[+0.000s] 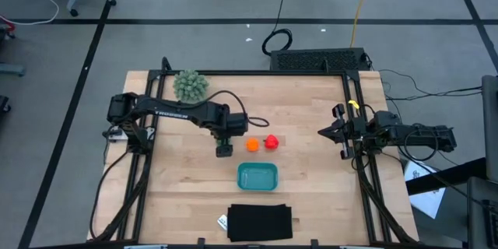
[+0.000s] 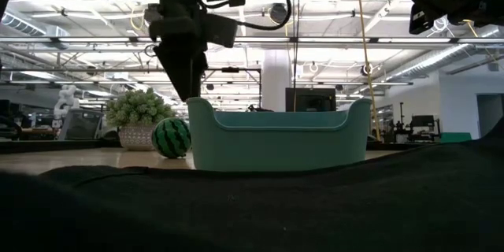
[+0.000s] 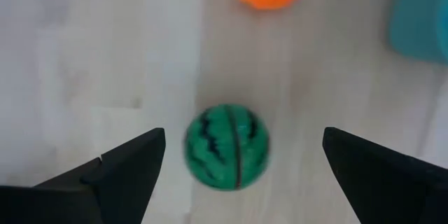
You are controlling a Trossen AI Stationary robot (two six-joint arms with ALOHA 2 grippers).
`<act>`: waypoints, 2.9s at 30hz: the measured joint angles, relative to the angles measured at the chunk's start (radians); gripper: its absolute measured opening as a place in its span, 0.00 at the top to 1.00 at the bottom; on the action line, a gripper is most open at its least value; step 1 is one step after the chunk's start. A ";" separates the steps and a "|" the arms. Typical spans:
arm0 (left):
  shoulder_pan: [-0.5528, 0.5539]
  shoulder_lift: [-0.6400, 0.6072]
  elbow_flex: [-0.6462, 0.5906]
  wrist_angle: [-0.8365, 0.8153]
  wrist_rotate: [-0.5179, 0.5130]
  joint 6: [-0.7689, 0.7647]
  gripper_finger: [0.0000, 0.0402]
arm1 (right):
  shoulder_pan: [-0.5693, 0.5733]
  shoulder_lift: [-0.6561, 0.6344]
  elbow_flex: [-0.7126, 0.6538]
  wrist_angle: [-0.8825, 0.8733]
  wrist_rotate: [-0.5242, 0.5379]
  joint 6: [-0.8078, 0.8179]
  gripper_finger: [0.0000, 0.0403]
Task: Pick and placing Produce into tupperware
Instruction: Put the watermelon into the blue bin
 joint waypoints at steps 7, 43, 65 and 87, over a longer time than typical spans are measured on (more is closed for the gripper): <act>0.002 -0.038 -0.003 -0.035 -0.043 -0.091 0.03 | 0.000 0.000 0.000 0.000 0.000 0.000 1.00; -0.022 -0.163 -0.332 0.322 -0.043 -0.133 0.03 | 0.000 0.026 0.000 0.008 0.000 0.000 1.00; 0.009 -0.163 -0.418 0.449 -0.026 -0.091 0.03 | 0.000 0.026 0.000 0.008 0.000 0.000 1.00; 0.008 -0.117 -0.433 0.465 -0.049 -0.060 0.03 | 0.000 0.029 0.000 0.009 0.000 -0.010 1.00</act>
